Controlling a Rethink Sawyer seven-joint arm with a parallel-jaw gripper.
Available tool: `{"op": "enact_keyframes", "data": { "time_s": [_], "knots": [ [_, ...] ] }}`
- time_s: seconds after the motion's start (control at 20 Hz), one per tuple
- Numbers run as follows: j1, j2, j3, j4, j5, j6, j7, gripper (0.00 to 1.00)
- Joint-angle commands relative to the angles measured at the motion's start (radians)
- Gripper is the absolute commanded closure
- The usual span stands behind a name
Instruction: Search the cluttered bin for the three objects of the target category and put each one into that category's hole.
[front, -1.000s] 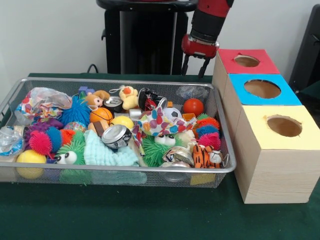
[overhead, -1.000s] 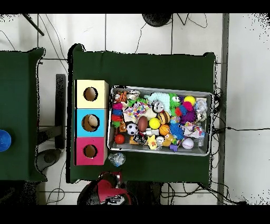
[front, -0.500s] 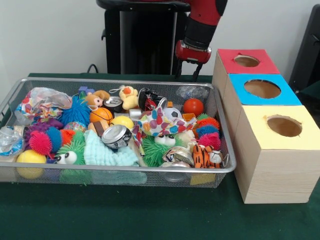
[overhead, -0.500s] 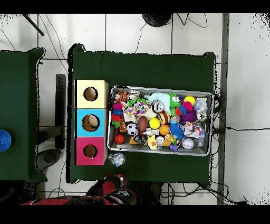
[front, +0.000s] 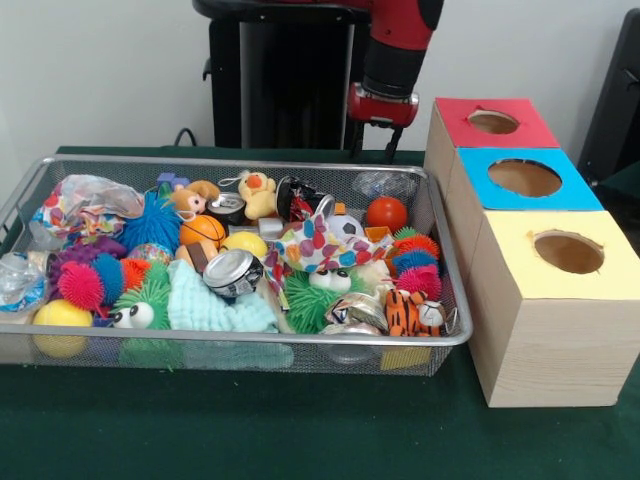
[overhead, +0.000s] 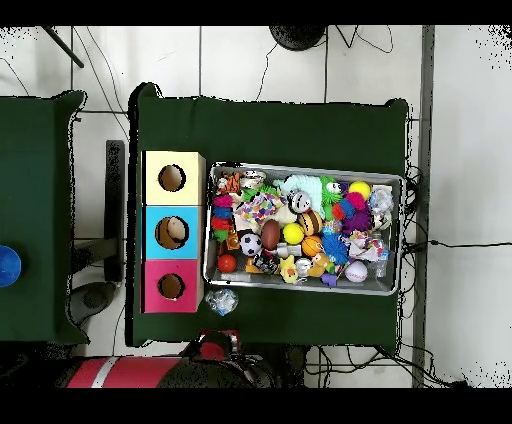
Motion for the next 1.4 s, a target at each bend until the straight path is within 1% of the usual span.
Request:
{"op": "enact_keyframes", "data": {
  "time_s": [0.05,0.2,0.4,0.55,0.65,0.85,1.0,1.1,1.2,1.4],
  "knots": [
    [-0.047,0.056,0.201,-0.111,0.019,-0.123,0.346,0.0],
    [-0.025,0.023,0.19,-0.091,0.036,-0.141,0.359,0.0],
    [0.0,0.015,0.175,-0.082,0.055,-0.195,0.405,0.0],
    [0.049,0.004,0.14,-0.057,0.105,-0.259,0.456,0.0],
    [0.071,0.002,0.125,-0.048,0.12,-0.308,0.487,0.0],
    [0.102,0.027,0.113,-0.048,0.132,-0.395,0.544,0.0],
    [0.137,0.042,0.091,-0.048,0.168,-0.442,0.567,0.0],
    [0.162,0.048,0.073,-0.043,0.207,-0.46,0.576,0.0],
    [0.177,0.055,0.063,-0.046,0.221,-0.463,0.572,0.0],
    [0.186,0.073,0.058,-0.063,0.216,-0.463,0.57,0.0]
  ]
}}
